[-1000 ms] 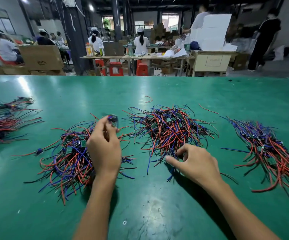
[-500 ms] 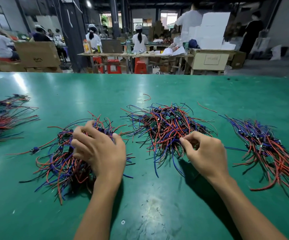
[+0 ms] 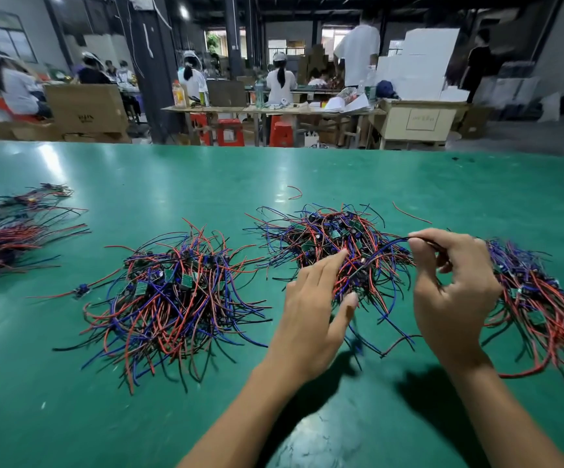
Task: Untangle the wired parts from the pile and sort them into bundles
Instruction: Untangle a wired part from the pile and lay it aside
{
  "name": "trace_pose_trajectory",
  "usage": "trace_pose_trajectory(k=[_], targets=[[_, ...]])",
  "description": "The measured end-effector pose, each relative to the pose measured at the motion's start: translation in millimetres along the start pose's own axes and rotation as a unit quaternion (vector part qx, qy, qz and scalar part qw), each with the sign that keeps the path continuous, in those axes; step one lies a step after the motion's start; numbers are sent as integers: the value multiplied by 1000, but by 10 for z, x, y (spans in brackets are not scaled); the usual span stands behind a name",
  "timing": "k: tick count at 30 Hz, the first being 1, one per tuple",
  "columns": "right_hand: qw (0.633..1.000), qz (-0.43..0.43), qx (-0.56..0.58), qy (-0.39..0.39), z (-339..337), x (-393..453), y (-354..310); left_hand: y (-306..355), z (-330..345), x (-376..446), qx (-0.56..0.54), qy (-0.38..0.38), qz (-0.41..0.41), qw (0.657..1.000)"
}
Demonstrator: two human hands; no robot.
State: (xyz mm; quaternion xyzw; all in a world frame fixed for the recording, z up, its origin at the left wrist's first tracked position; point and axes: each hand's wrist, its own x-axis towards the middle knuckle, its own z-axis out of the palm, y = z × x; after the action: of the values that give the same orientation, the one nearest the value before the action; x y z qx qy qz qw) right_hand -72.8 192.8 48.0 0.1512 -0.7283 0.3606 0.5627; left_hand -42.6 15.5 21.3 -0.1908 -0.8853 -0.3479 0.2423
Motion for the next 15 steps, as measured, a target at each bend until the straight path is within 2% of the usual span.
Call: trace_pose_trajectory(k=[4,7,9,12,15], targets=[[993,80,90,-18,40,-19,-107,7,-6,34,-70,60,-7,996],[980,149,123,-46,87,-32,-114,19,-32,57,-192,80,-60,976],[974,176,128,-65,105,-40,-76,44,-61,83,-283,64,-117,950],[965,210,129,-85,125,-58,-10,79,-97,104,-424,35,-189,885],[949,259,144,-112,176,-85,49,82,-106,103,-459,7,-236,856]])
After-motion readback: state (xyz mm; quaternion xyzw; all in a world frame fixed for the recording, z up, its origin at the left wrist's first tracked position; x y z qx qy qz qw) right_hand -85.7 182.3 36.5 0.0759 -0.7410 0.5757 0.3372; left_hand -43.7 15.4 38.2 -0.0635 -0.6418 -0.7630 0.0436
